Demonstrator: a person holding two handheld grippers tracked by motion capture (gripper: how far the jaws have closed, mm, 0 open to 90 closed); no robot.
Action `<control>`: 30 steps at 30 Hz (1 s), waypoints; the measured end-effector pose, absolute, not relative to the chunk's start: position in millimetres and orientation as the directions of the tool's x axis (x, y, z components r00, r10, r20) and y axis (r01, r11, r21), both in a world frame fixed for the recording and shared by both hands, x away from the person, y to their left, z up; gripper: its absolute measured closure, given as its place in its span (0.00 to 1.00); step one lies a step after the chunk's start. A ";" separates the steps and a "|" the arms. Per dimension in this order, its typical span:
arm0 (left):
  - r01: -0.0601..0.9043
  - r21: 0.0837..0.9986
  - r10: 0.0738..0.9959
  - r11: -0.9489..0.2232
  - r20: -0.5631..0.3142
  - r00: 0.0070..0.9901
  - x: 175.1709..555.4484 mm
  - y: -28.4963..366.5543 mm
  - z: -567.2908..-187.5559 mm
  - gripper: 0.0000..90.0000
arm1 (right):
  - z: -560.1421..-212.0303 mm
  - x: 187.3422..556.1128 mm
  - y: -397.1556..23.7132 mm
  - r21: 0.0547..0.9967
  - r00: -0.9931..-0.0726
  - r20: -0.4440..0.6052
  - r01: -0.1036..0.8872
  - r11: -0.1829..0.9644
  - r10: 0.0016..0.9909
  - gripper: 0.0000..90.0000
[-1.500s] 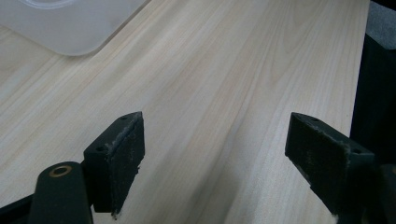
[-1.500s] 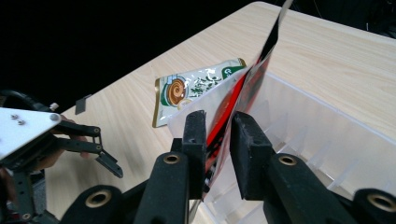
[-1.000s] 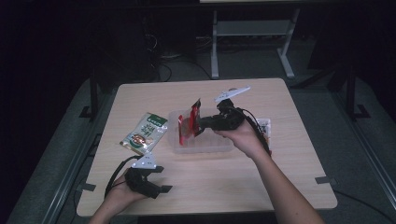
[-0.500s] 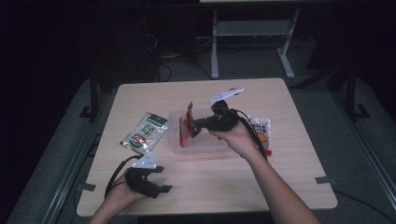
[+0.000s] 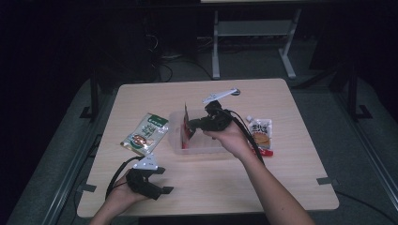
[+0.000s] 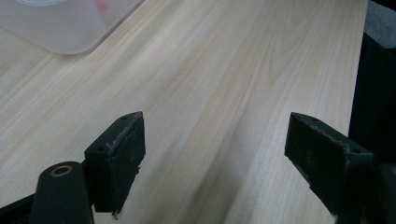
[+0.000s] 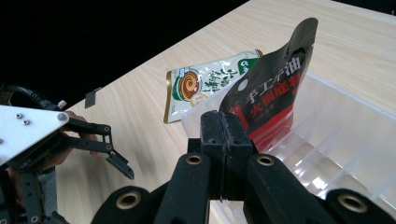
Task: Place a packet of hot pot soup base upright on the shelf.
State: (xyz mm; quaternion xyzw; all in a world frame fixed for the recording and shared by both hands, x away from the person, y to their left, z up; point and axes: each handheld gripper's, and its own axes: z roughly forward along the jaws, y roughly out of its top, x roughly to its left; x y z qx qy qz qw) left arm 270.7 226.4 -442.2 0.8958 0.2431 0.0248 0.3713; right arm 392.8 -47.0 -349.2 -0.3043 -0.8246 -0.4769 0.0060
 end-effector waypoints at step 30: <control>0.424 0.688 0.474 -0.590 -0.130 0.871 271.1 230.8 -440.6 0.23 | -349.6 359.6 -98.4 0.810 -0.840 0.154 0.409 0.420 0.521 0.45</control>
